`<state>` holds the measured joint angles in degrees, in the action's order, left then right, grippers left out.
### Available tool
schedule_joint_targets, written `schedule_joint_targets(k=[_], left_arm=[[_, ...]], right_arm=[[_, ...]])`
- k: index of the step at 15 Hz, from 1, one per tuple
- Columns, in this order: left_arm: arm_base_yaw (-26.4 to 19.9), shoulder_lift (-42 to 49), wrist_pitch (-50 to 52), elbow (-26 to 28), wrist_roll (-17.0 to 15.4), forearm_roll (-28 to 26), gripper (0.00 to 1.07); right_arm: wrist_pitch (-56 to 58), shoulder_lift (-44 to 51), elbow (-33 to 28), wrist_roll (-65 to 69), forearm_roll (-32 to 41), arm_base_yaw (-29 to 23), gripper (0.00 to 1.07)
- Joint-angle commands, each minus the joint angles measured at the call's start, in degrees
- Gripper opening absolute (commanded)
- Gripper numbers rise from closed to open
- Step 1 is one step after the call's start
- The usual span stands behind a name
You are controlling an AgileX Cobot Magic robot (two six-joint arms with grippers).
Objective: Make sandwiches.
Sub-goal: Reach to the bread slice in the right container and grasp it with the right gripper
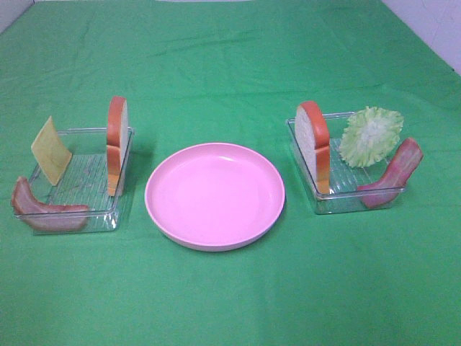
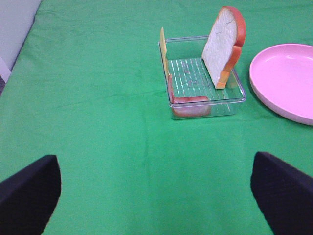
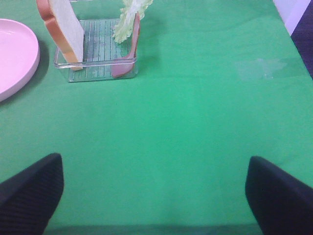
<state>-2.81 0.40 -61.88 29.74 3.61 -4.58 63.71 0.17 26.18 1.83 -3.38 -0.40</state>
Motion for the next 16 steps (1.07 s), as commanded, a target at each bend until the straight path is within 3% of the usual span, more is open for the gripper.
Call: schedule_joint_targets(k=[1, 8, 10, 16], left_arm=[[-0.29, 0.11, 0.06, -0.06, 0.00, -0.29, 1.00], [-0.29, 0.11, 0.06, -0.06, 0.00, -0.29, 1.00], [-0.29, 0.11, 0.06, -0.06, 0.00, -0.29, 1.00], [-0.29, 0.11, 0.06, -0.06, 0.00, -0.29, 1.00]], right_arm=[[-1.03, 1.78, 0.11, -0.17, 0.06, 0.46, 0.97], [-23.03, -24.41, 7.73, 0.46, 0.29, 0.46, 0.97], [-28.36, -37.59, 12.20, 0.40, 0.86, 0.46, 0.97], [-28.07, -62.17, 32.60, -4.01, 6.30, 0.40, 0.97]])
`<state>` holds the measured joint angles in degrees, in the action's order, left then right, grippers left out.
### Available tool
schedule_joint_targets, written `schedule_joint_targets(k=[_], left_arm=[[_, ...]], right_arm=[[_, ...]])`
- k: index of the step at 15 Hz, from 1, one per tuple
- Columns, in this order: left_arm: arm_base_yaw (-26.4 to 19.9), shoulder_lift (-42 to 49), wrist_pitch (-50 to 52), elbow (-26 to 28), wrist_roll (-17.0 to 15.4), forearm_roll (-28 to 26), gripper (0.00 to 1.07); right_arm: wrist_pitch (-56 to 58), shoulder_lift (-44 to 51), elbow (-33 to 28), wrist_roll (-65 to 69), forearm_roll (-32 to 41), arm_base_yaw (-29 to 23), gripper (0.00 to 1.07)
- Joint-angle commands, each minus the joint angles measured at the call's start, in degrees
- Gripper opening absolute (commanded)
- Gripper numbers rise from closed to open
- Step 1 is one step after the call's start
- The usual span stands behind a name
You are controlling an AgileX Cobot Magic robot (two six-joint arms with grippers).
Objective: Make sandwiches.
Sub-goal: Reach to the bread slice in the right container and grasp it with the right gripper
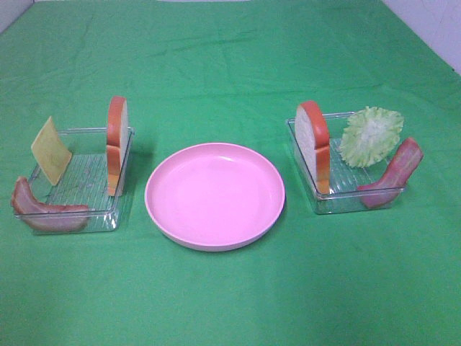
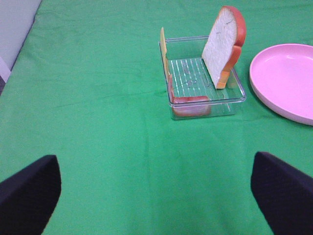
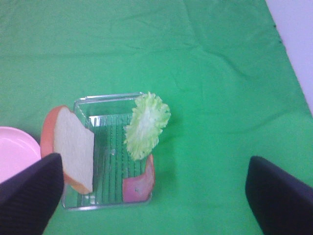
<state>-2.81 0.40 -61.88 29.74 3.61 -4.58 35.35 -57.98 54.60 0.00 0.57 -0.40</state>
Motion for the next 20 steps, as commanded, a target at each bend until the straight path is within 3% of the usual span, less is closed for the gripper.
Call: schedule_joint_targets(k=[1, 6, 8, 14, 20], left_arm=[[-0.29, 0.11, 0.06, -0.06, 0.00, -0.29, 1.00], [-0.29, 0.11, 0.06, -0.06, 0.00, -0.29, 1.00], [-0.29, 0.11, 0.06, -0.06, 0.00, -0.29, 1.00], [-0.29, 0.11, 0.06, -0.06, 0.00, -0.29, 1.00], [-0.29, 0.11, 0.06, -0.06, 0.00, -0.29, 1.00]], right_arm=[[1.26, -7.05, 7.33, -3.32, 3.84, 0.40, 0.97], [8.42, -20.00, 19.42, -6.25, 10.49, -0.11, 0.97], [12.09, -26.41, 23.61, -5.90, 6.42, -6.36, 0.97], [17.76, -42.06, 28.76, 7.16, -5.90, -21.89, 0.97], [17.59, -51.68, 32.60, 10.89, -6.02, -25.73, 0.97]])
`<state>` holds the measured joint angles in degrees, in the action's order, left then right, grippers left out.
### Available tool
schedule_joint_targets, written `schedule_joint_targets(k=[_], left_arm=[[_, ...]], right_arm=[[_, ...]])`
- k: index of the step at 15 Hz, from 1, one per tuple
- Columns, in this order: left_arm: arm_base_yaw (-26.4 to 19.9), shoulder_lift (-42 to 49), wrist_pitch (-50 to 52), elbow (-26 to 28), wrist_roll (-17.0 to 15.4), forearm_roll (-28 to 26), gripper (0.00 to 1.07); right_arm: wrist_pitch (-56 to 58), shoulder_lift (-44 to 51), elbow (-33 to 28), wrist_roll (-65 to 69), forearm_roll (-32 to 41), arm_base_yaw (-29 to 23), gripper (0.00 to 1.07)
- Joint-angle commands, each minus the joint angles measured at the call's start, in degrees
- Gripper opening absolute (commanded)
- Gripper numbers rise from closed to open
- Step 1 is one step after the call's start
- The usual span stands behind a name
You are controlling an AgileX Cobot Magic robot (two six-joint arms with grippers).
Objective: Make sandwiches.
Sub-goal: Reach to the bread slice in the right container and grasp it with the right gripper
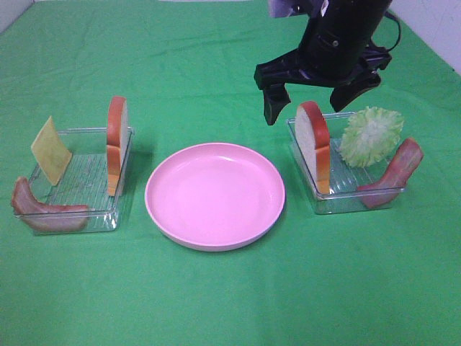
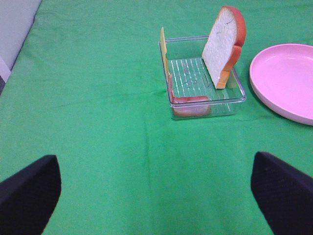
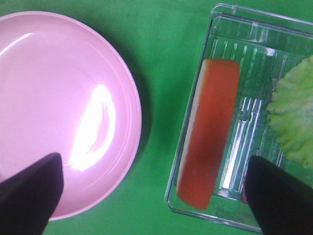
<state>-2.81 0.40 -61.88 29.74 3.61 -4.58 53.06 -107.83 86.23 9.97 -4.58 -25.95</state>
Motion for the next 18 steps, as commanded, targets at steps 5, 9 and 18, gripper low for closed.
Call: schedule_joint_targets(k=[5, 9, 18], left_arm=[[-0.29, 0.11, 0.06, -0.06, 0.00, -0.29, 1.00], [-0.29, 0.11, 0.06, -0.06, 0.00, -0.29, 1.00], [-0.29, 0.11, 0.06, -0.06, 0.00, -0.29, 1.00]], right_arm=[[-0.80, -6.07, 1.09, 0.92, -5.10, -0.11, 0.93], [-2.81, -6.99, 1.09, 4.01, -6.59, -0.11, 0.58], [-2.29, -6.99, 1.09, 5.56, -11.46, -0.11, 0.07]])
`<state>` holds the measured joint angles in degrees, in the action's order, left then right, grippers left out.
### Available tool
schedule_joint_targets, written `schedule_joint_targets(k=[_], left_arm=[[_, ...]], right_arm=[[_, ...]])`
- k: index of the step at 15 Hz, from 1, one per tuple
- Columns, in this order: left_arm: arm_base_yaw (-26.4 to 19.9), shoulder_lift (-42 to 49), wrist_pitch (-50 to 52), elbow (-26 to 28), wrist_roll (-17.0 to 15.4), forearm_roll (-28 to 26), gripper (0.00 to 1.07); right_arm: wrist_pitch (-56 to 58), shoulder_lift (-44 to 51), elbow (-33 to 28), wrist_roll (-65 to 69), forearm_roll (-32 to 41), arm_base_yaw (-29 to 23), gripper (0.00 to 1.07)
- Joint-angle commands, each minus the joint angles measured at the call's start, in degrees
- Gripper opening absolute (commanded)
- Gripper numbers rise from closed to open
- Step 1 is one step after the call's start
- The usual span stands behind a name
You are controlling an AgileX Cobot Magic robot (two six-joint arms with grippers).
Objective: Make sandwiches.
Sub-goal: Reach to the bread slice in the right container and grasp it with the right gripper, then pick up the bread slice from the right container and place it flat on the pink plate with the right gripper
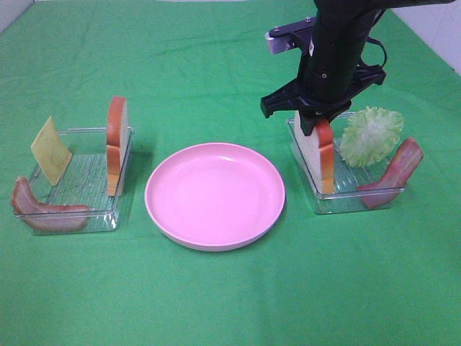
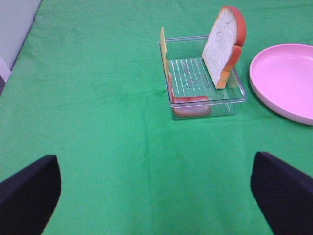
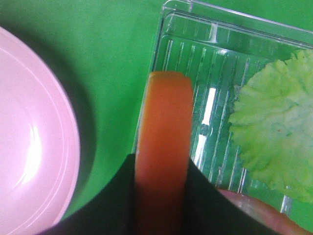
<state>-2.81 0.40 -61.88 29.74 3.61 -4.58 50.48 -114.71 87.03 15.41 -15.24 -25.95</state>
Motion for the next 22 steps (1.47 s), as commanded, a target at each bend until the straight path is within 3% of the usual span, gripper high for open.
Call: schedule_joint_targets(k=[1, 6, 11, 14, 19, 22], left_arm=[[-0.29, 0.11, 0.06, -0.06, 0.00, -0.29, 1.00], [-0.29, 0.11, 0.06, -0.06, 0.00, -0.29, 1.00], [-0.29, 0.11, 0.06, -0.06, 0.00, -0.29, 1.00], [-0.29, 0.11, 0.06, -0.06, 0.00, -0.29, 1.00], [-0.29, 0.11, 0.06, -0.06, 0.00, -0.29, 1.00], [-0.29, 0.11, 0.06, -0.06, 0.00, -0.29, 1.00]], right_arm=[[0.52, -0.11, 0.29, -0.06, -0.80, -0.11, 0.07], [7.33, 4.18, 1.83, -1.09, -0.57, -0.11, 0.07], [14.95, 11.29, 10.43, -2.75, 2.64, -0.11, 0.07], [15.01, 13.12, 12.55, -3.72, 7.28, -0.11, 0.07], [11.40, 8.88, 12.55, -9.05, 31.00, -0.40, 0.07], [6.88, 6.42, 12.55, -11.46, 34.84, -5.27, 0.08]])
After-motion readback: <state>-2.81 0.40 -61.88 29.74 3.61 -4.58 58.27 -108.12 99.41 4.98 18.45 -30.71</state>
